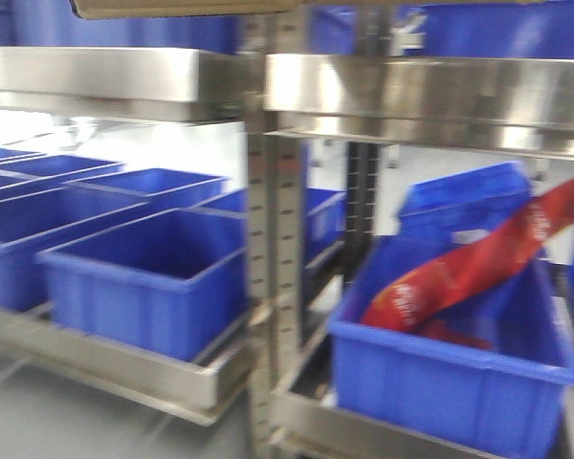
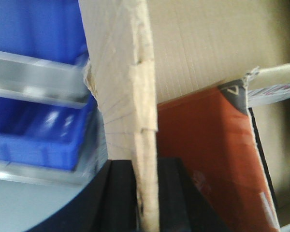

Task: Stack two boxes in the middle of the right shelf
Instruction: 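Drive to the steel shelf with blue bins, facing the middle shelf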

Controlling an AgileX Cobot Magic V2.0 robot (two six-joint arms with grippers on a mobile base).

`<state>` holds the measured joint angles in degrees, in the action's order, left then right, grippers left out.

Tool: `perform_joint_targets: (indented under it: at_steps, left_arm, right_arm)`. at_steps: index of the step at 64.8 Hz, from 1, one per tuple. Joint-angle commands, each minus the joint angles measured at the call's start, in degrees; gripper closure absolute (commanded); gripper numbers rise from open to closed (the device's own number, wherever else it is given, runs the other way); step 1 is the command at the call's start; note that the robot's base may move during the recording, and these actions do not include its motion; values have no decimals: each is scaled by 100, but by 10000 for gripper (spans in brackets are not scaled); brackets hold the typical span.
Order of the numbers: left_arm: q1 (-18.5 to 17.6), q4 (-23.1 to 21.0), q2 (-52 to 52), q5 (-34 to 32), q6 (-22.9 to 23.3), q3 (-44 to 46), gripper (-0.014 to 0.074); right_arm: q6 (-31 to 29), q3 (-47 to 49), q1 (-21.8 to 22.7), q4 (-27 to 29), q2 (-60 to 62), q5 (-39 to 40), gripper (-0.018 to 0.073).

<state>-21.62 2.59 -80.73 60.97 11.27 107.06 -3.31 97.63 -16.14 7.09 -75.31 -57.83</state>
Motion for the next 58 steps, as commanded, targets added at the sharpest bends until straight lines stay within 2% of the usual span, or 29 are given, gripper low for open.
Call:
perform_joint_targets:
  at_steps: [1,58]
  left_arm:
    - [-43,-176,95,-378,-54,80,708]
    - [-43,-176,95,-378,-54,80,708]
  right_arm:
    - [-24,58,48,-34,49,175,713]
    - [-24,58,48,-34,49,175,713]
